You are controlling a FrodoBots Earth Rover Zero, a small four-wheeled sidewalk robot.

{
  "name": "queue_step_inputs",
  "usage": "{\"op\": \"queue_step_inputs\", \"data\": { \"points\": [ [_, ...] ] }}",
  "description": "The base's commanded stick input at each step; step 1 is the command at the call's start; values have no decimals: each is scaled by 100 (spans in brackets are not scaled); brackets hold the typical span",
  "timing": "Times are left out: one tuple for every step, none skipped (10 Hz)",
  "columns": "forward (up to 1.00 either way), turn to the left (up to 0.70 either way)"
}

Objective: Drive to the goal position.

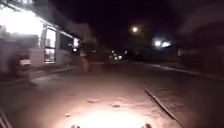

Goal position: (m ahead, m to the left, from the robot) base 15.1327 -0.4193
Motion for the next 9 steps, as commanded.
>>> {"op": "queue_step_inputs", "data": {
  "points": [
    [50,0],
    [50,0],
    [50,0],
    [50,-23],
    [50,-43],
    [50,-23],
    [50,0],
    [50,0],
    [50,0]
  ]
}}
